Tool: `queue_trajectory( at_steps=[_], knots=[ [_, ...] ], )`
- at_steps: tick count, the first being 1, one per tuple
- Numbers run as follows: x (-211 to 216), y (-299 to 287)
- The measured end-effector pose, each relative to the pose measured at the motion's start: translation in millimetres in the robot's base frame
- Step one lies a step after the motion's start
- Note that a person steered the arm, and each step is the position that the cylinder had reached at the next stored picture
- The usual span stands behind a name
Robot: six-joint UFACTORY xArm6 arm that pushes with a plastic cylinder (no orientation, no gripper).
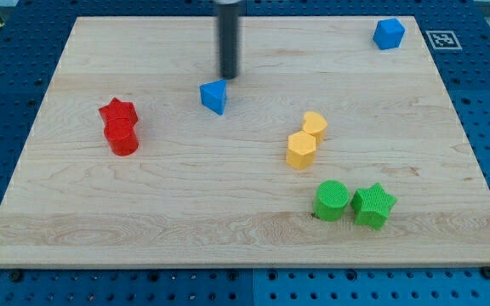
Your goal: Push the blue triangle to the left of blue cube
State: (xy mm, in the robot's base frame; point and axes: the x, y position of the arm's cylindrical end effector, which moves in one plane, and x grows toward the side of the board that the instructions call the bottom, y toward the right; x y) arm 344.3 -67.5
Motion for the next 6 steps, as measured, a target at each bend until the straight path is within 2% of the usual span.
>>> queue_trajectory(
  at_steps=[1, 2, 3, 6],
  knots=[
    [19.8, -43.4],
    [30.7, -36.0],
    [56.3, -24.1],
    [56.8, 61.9]
  ],
)
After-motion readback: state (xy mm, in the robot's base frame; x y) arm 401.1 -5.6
